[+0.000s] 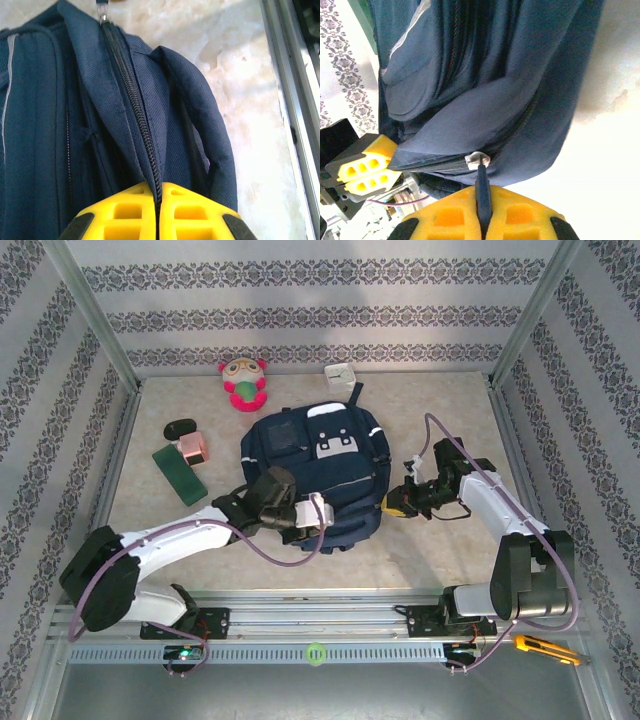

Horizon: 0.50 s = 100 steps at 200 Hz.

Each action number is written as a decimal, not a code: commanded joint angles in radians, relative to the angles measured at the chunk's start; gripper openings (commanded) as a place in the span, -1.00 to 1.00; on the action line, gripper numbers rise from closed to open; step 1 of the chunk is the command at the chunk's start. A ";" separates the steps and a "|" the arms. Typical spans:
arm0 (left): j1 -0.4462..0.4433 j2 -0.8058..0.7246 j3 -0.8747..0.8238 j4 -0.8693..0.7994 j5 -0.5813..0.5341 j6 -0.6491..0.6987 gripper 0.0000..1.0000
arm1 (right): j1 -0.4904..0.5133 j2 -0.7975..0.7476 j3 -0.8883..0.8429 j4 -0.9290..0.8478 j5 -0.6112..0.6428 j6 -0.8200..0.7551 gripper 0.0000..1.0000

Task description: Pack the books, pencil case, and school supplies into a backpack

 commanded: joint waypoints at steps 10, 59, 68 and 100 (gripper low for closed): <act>0.030 -0.066 -0.013 -0.172 0.029 0.052 -0.55 | 0.032 -0.032 -0.006 0.088 0.037 0.003 -1.00; -0.103 0.052 0.143 0.010 -0.171 -0.283 0.34 | 0.060 -0.049 -0.032 0.129 0.039 0.038 -1.00; -0.129 0.093 0.170 0.050 -0.224 -0.339 0.45 | 0.060 -0.049 -0.029 0.130 0.038 0.038 -1.00; -0.180 0.239 0.244 0.158 -0.360 -0.438 0.60 | 0.070 -0.050 -0.017 0.129 0.030 0.039 -1.00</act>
